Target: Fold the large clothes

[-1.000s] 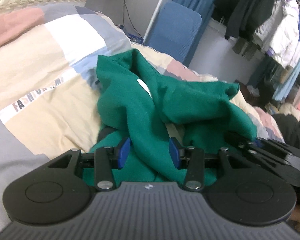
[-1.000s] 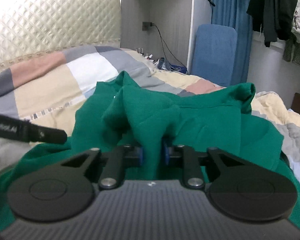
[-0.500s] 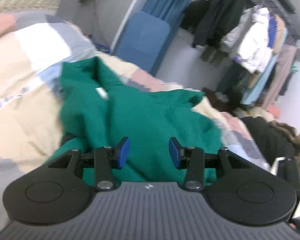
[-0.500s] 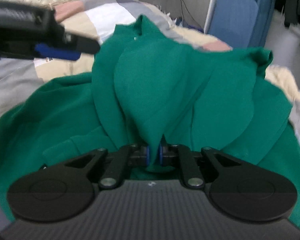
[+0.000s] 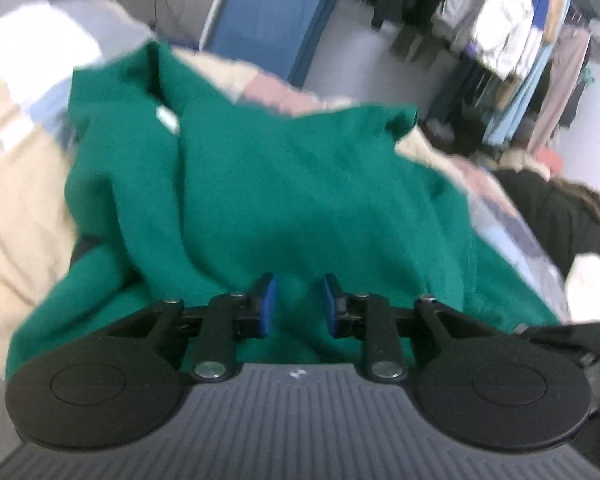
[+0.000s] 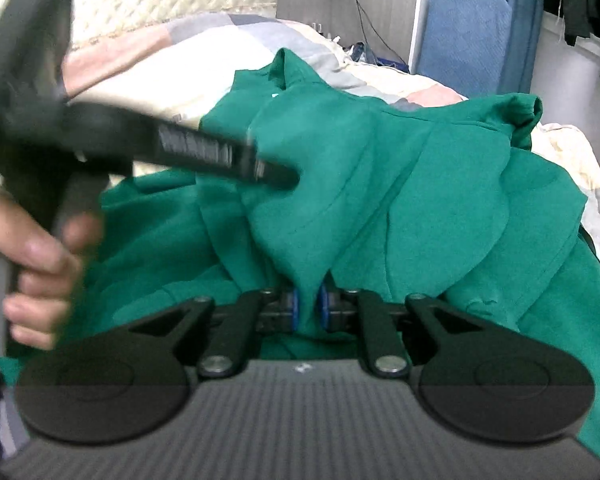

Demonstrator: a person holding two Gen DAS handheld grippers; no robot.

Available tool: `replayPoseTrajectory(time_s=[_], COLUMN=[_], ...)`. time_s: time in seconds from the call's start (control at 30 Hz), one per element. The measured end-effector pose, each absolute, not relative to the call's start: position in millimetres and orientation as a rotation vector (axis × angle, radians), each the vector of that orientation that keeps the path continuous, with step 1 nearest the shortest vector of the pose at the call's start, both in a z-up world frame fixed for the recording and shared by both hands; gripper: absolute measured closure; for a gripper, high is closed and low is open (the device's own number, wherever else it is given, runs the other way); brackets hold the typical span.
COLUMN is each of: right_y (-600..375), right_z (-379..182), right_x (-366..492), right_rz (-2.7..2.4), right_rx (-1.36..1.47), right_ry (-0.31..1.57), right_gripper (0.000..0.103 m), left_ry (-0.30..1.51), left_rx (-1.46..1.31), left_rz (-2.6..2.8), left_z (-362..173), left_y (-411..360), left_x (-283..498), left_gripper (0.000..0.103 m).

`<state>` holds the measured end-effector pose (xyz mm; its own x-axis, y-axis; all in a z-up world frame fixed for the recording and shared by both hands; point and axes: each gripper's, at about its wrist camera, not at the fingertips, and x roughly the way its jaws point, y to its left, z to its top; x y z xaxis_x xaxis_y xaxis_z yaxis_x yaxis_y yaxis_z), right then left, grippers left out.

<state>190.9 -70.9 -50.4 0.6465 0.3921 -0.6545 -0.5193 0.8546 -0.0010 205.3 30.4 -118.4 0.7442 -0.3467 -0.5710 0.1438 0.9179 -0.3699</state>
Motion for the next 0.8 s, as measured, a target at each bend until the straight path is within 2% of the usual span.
replayPoseTrajectory(time_s=[0.13, 0.47, 0.8], right_y=[-77.2, -104.0, -100.2], right_z=[-43.6, -6.3, -71.0], right_x=[184.5, 182.7, 242.4], right_rz=[0.543, 0.52, 0.403], right_rx=[-0.144, 0.01, 0.025], right_ry=[0.715, 0.575, 0.75], right_gripper=[0.077, 0.076, 0.076], left_ry=[0.737, 0.731, 0.722], left_rx=[-0.336, -0.31, -0.309], left_rz=[-0.244, -0.215, -0.199], left_z=[-127.2, -127.3, -125.4], left_y=[34.6, 24.3, 25.2], left_x=[211.9, 205.8, 193.8], left_gripper=[0.075, 0.075, 0.075])
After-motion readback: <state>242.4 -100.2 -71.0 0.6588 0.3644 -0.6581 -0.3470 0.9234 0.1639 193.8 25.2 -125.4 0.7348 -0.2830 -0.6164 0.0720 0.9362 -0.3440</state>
